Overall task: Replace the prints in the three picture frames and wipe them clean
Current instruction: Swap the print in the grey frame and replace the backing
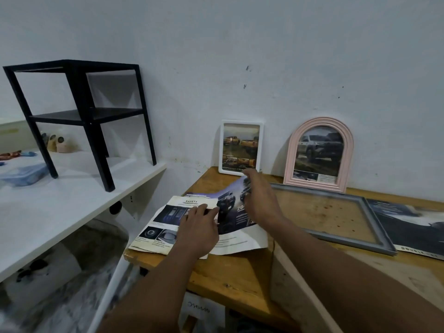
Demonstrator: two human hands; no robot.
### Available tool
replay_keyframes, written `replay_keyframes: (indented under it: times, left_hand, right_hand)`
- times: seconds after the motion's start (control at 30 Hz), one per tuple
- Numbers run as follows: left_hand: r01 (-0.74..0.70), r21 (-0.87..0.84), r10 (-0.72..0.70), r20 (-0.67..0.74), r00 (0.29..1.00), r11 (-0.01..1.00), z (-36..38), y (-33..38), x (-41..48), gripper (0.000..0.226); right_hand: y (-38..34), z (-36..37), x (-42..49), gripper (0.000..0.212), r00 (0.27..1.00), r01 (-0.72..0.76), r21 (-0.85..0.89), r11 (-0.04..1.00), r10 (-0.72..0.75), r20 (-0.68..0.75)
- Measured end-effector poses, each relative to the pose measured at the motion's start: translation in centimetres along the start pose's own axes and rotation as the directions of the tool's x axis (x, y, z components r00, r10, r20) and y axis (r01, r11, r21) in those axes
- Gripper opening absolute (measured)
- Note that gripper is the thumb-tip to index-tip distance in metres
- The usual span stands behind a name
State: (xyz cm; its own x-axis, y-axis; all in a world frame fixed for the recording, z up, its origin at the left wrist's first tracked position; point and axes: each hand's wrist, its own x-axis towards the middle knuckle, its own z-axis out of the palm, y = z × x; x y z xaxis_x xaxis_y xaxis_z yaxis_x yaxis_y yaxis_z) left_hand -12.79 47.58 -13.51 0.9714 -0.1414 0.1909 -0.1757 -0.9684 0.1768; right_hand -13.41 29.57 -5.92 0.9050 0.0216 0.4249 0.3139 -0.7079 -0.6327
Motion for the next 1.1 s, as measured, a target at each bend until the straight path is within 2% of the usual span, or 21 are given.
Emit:
replay_keyframes:
  times: [0.07,0.27,0.37,0.43,0.53,0.67,0.83,0.97,1.1]
  left_hand:
    - [0.004,0.011,-0.004,0.029,1.000,1.000,0.0,0.6,0.3,0.048]
    - [-0.010,0.073,0.005,0.073,0.997,0.997,-0.3,3.6,1.4,0.047]
    - [-0.006,0.085,0.000,0.064,0.998,0.996,-0.4,5.4,2.2,0.042]
    - [-0.043,0.078,0.040,0.044,0.998,0.996,-0.9,7.1,2.8,0.038]
    - [-0.157,-0.037,0.158,0.035,0.987,0.987,-1.5,10.5,3.7,0.043]
    - [-0.283,-0.152,0.300,0.102,0.949,0.947,-1.3,14.6,5.2,0.049]
    - [-0.304,-0.057,0.309,0.209,0.928,0.951,0.2,17.1,7.7,0.043]
    - [-0.313,0.051,0.305,0.115,0.945,0.949,1.2,16.8,8.4,0.033]
    - [-0.280,0.055,0.278,0.049,0.959,0.958,1.2,15.8,8.7,0.030]
  right_hand:
    - [1.0,-2.2,0.6,0.066,0.999,-0.045,-0.033,0.998,0.044,-0.013]
    - [6.2,-10.5,1.0,0.044,0.984,-0.168,-0.096,0.981,0.162,-0.069]
    - [9.3,-14.3,0.3,0.045,0.966,-0.252,-0.090,0.964,0.245,-0.080]
    - [11.6,-16.3,-0.1,0.045,0.955,-0.293,-0.107,0.950,0.285,-0.087]
    - [14.8,-18.7,-0.6,0.039,0.936,-0.347,-0.141,0.927,0.333,-0.114]
    - [18.5,-20.4,-1.1,0.032,0.909,-0.412,-0.196,0.890,0.386,-0.159]
    - [21.2,-18.9,-1.0,0.027,0.906,-0.418,-0.198,0.887,0.393,-0.156]
    - [22.4,-17.3,-0.8,0.025,0.916,-0.400,-0.186,0.897,0.384,-0.116]
    - [22.8,-16.1,-0.5,0.021,0.949,-0.313,-0.332,0.890,0.308,-0.069]
